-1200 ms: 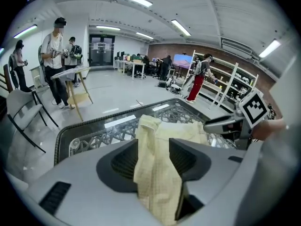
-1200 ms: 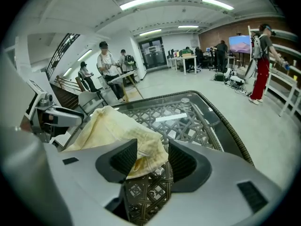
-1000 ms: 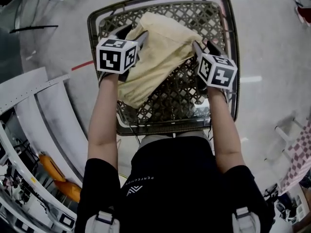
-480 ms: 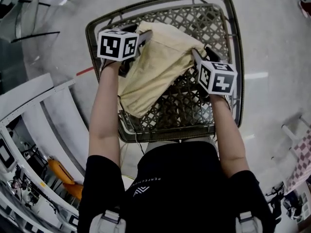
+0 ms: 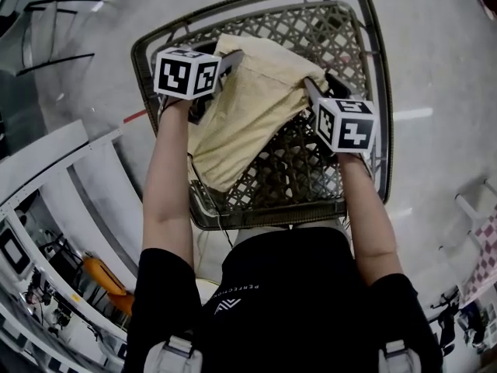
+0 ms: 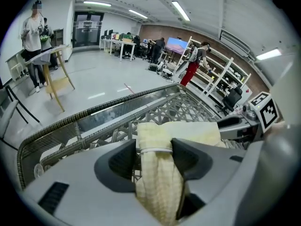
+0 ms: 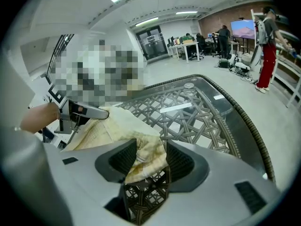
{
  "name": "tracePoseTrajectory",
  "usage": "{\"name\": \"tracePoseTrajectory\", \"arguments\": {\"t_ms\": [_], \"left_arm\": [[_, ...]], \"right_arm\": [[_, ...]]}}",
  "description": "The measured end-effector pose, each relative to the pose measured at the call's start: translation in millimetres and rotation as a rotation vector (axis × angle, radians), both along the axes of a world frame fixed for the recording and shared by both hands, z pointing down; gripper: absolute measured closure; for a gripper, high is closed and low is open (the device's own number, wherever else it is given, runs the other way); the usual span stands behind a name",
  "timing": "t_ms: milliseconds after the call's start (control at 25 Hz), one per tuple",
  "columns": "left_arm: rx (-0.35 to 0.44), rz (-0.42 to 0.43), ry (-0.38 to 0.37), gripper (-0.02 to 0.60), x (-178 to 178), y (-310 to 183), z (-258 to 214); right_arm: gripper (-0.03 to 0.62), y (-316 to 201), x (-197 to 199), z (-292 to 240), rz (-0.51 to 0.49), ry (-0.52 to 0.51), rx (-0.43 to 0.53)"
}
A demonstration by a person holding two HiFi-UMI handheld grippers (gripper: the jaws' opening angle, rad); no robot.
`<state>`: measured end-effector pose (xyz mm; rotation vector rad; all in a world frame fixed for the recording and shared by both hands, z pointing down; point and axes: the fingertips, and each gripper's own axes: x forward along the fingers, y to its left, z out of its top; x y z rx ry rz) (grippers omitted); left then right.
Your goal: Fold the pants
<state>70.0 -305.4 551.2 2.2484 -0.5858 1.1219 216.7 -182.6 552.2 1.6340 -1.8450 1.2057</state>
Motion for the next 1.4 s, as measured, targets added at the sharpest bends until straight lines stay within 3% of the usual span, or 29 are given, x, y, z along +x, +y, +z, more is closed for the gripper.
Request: {"name": "tracePoseTrajectory", "arguments": {"t_ms": [120, 160, 240, 360, 440, 600, 1160, 1400], "left_arm": [[0.009, 0.02, 0.001, 0.35, 3, 2, -1], [0.01, 0.029, -0.002, 0.388, 4, 4, 0], [0.02, 0.04, -0.018, 0.4, 6, 6, 1], [0.027, 0.041, -0.014, 0.411, 5, 6, 1], [0.014, 0.044, 0.006, 0.452, 8, 8, 1], [0.033, 0.066, 0.023, 0.504, 10, 9, -2], [0.124, 0.07, 0.071, 0.515, 3, 8, -29], [0.174, 0.062, 0.127, 0.515, -3, 11, -51]], "right_arm": [[0.396, 3, 0, 3, -0.024, -0.002, -0.016], [0.396, 3, 0, 4, -0.033, 0.006, -0.02], [0.398, 2, -1, 4, -0.054, 0.029, -0.023], [0.441, 2, -8, 6, -0.076, 0.026, -0.029], [0.482, 1, -11, 4, -0.076, 0.007, -0.025], [0.499, 1, -12, 3, -0.086, 0.006, -0.014], [0.511, -3, -17, -22, -0.084, 0.017, 0.033], [0.513, -4, -25, -47, -0.093, 0.026, 0.077]]}}
